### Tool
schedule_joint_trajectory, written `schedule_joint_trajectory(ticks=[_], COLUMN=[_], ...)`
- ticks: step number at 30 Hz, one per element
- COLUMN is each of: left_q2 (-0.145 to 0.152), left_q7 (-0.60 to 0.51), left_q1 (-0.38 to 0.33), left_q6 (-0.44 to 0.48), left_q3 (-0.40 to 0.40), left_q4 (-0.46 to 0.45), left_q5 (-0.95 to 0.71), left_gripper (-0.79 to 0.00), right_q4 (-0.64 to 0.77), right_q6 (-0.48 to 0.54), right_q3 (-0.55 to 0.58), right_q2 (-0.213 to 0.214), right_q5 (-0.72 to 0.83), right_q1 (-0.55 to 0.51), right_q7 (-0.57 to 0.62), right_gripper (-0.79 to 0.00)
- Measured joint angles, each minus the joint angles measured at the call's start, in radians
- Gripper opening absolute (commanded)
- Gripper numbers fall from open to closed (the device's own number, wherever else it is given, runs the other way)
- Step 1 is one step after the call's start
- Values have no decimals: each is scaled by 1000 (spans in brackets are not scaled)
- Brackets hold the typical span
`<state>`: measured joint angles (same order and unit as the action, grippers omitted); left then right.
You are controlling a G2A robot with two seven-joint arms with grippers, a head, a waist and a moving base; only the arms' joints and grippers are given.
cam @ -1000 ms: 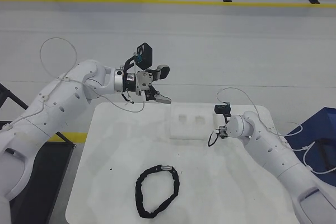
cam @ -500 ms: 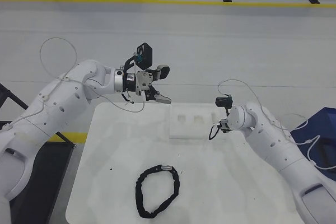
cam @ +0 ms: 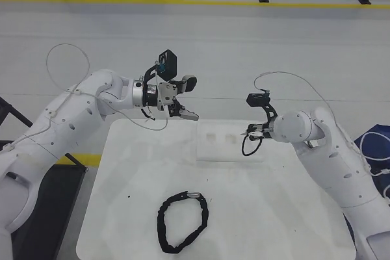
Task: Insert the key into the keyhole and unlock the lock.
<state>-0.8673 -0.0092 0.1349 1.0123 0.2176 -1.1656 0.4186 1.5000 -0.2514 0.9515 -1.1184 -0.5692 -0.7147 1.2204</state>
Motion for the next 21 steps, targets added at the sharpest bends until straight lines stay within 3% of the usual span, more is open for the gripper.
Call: schedule_joint_trajectory(ticks=[12,21], left_q2=[0,0], left_q7=[0,0], left_q1=[0,0], left_q6=[0,0], left_q3=[0,0], left_q4=[0,0], left_q5=[0,0], left_gripper=[0,0], right_q4=[274,310], right_q6=[49,59], right_q3=[170,221], right_q2=[44,54], right_q5=[25,40], right_q1=[-112,-151], right_q7=[40,34], right_gripper=[-785,-785])
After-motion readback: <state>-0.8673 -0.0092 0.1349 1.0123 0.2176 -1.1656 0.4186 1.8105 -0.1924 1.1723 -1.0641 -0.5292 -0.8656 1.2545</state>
